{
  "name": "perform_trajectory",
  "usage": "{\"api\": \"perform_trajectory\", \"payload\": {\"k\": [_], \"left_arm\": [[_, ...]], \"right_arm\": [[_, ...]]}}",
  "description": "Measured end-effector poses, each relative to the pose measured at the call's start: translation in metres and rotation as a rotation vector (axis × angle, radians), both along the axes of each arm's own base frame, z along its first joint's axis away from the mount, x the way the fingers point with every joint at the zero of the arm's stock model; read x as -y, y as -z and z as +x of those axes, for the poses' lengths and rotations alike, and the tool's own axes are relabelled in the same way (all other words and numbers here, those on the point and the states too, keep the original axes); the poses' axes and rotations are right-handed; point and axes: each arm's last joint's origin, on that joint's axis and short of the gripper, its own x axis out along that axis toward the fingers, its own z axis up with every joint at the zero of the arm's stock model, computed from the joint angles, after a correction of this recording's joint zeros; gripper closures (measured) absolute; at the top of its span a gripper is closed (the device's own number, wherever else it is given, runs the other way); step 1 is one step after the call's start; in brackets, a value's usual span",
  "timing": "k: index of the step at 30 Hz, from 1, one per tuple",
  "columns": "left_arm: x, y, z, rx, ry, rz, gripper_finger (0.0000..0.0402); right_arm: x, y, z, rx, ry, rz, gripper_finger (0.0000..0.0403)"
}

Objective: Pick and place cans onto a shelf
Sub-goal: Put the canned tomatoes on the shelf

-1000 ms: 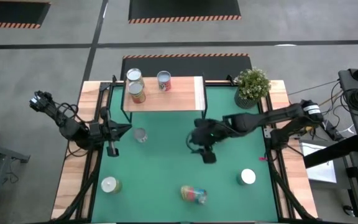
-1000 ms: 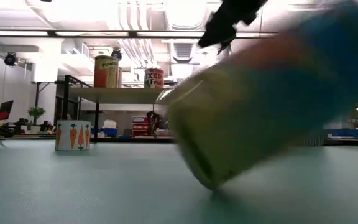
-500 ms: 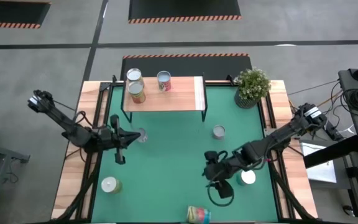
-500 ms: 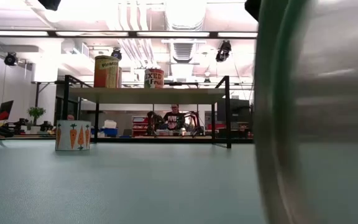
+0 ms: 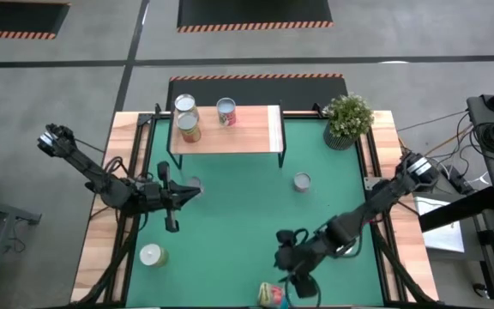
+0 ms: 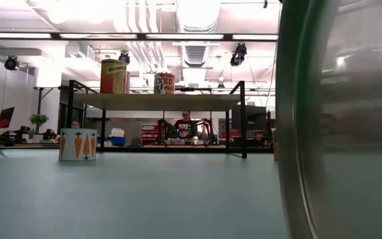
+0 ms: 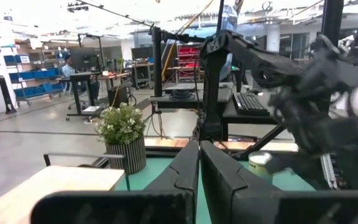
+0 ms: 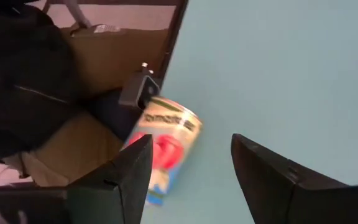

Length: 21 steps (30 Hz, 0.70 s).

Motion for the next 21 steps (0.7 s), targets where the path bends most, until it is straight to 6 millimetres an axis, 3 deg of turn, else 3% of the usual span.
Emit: {"api": "perform_trajectory", "payload": {"k": [11,21], "left_arm": [[0.001,-0.010,0.001,0.011,-0.005,0.033,0.0402],[0.001,-0.012,0.001,0.013,-0.006,0.037,0.0402]], "right_arm": [[-0.055,0.016,0.029,-0.122,0.000,-0.019,0.0298],[-0.079,0.017,0.033,-0.234,0.152,-0.132,0.0363]]}}
